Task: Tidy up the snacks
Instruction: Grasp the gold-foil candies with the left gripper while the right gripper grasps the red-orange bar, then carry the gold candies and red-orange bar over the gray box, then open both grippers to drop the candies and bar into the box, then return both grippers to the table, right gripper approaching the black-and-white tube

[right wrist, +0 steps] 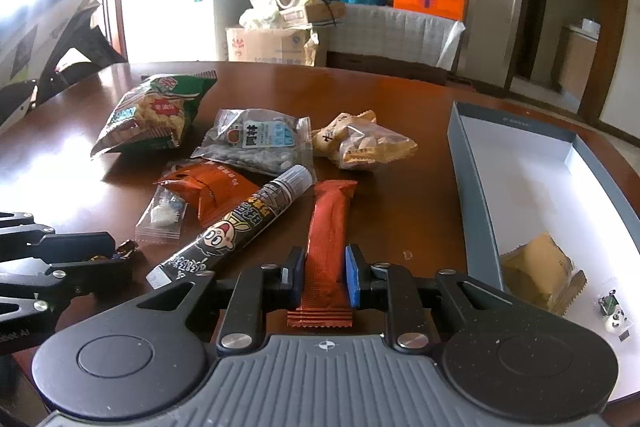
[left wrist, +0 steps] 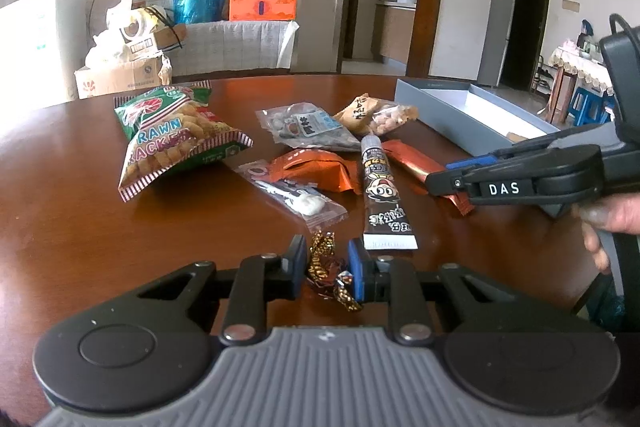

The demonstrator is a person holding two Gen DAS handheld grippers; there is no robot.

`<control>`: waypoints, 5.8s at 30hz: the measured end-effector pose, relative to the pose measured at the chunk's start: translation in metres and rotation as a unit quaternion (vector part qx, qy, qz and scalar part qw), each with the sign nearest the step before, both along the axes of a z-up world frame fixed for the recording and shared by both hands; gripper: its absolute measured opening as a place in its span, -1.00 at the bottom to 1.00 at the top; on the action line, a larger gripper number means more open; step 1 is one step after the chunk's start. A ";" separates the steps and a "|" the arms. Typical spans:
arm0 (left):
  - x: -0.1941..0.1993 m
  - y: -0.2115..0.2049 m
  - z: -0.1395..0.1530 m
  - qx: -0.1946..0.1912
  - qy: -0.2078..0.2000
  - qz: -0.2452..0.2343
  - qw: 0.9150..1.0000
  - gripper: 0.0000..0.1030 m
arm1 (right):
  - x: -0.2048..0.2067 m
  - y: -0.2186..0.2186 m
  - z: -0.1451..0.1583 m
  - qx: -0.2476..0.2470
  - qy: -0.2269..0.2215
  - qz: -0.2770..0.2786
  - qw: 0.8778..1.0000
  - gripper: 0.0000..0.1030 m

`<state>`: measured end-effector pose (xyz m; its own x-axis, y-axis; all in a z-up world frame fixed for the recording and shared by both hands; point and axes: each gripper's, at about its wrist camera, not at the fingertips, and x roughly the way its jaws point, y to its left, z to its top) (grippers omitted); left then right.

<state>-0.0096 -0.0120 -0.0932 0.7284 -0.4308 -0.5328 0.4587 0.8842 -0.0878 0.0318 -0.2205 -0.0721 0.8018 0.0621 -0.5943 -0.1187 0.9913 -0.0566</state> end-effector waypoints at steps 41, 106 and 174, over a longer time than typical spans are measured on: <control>-0.001 -0.028 0.029 -0.015 -0.031 -0.016 0.999 -0.62 | -0.043 -0.018 0.036 0.003 -0.061 -0.017 0.998 -0.57; 0.057 -0.253 0.040 -0.045 -0.024 -0.138 0.989 -0.61 | -0.038 -0.148 0.012 0.024 -0.045 -0.195 0.979 -0.56; 0.015 0.023 0.027 0.008 -0.033 0.105 0.994 0.40 | -0.007 0.072 -0.008 -0.077 -0.047 -0.033 0.995 0.46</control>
